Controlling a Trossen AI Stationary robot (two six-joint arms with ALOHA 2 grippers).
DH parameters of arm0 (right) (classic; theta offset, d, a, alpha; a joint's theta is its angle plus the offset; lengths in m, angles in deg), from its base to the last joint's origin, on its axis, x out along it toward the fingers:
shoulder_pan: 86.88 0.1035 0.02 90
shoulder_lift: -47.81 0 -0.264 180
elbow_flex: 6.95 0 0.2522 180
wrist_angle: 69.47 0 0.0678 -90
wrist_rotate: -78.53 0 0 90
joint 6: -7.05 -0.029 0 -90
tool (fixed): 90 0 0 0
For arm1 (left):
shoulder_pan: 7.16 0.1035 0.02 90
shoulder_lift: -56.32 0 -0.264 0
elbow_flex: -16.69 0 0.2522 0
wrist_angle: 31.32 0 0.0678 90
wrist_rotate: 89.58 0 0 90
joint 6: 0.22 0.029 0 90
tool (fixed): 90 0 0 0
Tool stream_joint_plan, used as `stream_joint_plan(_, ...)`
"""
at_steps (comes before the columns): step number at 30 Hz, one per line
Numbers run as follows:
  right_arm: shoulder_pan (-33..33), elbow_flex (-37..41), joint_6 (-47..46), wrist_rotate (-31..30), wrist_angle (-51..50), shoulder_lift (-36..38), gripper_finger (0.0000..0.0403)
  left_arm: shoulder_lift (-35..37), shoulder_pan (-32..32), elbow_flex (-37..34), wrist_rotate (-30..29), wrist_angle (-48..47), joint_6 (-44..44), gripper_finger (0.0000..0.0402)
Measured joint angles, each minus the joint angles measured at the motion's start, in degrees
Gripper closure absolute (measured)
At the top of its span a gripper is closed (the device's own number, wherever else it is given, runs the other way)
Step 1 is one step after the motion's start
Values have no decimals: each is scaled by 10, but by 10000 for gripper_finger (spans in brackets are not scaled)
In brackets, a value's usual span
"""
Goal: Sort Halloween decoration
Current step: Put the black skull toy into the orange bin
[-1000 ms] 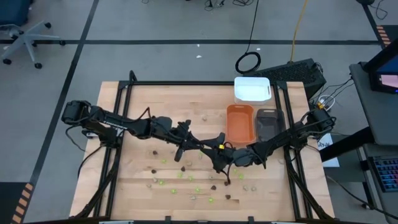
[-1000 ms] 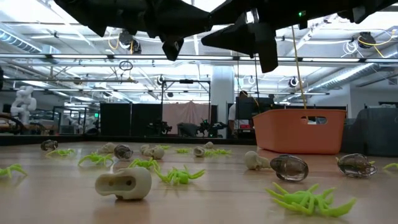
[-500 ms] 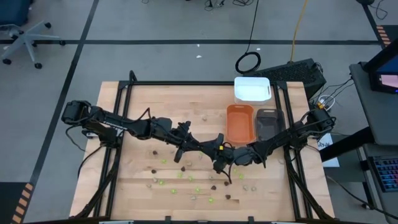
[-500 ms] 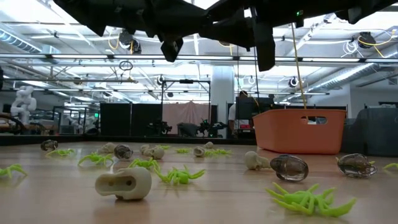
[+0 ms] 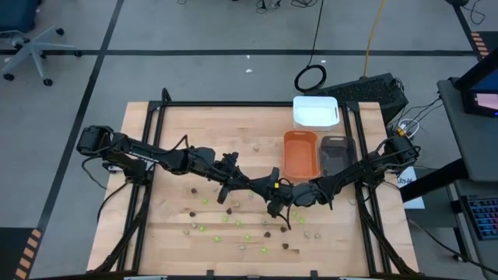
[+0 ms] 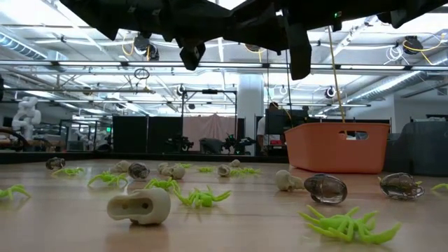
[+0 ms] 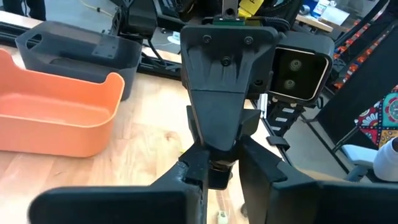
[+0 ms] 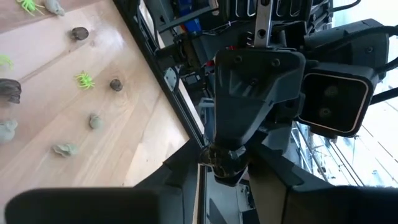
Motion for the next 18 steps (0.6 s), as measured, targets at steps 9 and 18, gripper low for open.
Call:
stream_joint_plan(9, 0, 0, -18, 8, 3, 0, 312, 0, 0, 1, -7, 0, 1, 287)
stream_joint_plan(18, 4, 0, -50, 6, -2, 0, 312, 5, 1, 1, -6, -9, 11, 249)
